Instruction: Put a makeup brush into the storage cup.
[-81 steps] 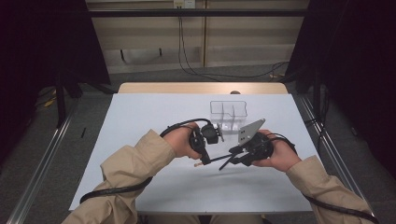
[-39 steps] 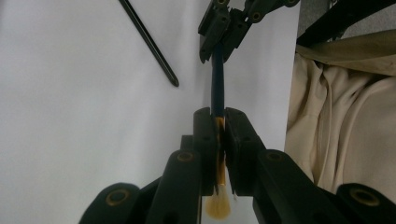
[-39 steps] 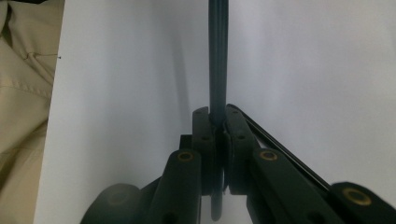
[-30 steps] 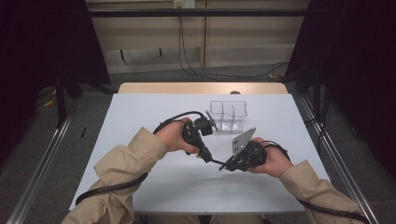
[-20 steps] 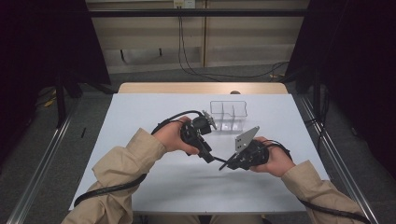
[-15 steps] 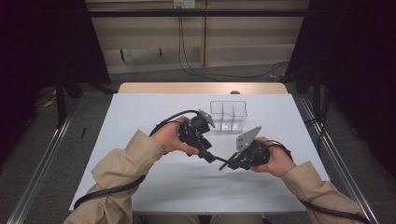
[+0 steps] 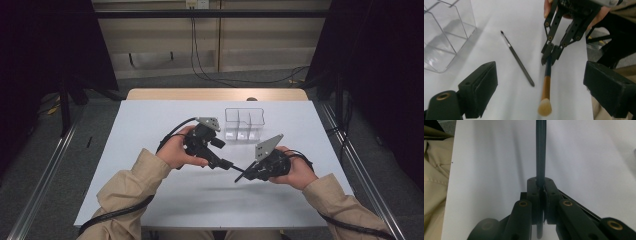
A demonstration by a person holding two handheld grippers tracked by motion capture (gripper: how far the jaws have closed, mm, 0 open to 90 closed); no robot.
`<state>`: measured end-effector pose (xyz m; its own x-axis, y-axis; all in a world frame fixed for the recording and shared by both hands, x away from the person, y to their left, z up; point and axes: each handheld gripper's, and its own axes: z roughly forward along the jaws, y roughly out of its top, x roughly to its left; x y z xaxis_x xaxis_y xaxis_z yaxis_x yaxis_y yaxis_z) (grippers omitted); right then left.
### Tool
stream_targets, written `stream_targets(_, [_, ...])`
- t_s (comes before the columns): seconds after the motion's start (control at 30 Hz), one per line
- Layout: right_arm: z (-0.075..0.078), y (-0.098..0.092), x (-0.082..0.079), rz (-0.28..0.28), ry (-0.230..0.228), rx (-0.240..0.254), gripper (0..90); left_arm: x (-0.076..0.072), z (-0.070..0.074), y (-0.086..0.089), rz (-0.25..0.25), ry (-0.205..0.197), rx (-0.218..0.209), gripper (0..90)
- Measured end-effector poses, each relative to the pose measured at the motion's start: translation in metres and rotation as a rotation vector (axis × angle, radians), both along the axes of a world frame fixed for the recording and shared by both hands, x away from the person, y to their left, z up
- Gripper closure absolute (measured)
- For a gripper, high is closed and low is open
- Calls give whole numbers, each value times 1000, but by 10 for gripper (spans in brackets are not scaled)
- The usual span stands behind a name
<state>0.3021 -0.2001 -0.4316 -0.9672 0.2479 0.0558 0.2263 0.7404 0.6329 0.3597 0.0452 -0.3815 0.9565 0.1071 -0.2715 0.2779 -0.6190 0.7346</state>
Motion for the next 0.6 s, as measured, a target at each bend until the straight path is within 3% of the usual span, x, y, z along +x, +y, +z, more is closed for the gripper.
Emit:
stream_targets(0.3, [-1,-1,0,-13,-2,41,851,-1,-1,11,55,-41,-137,97])
stream_targets(0.6, [-1,-1,0,-18,-3,76,852,-3,-9,14,102,-55,-228,86])
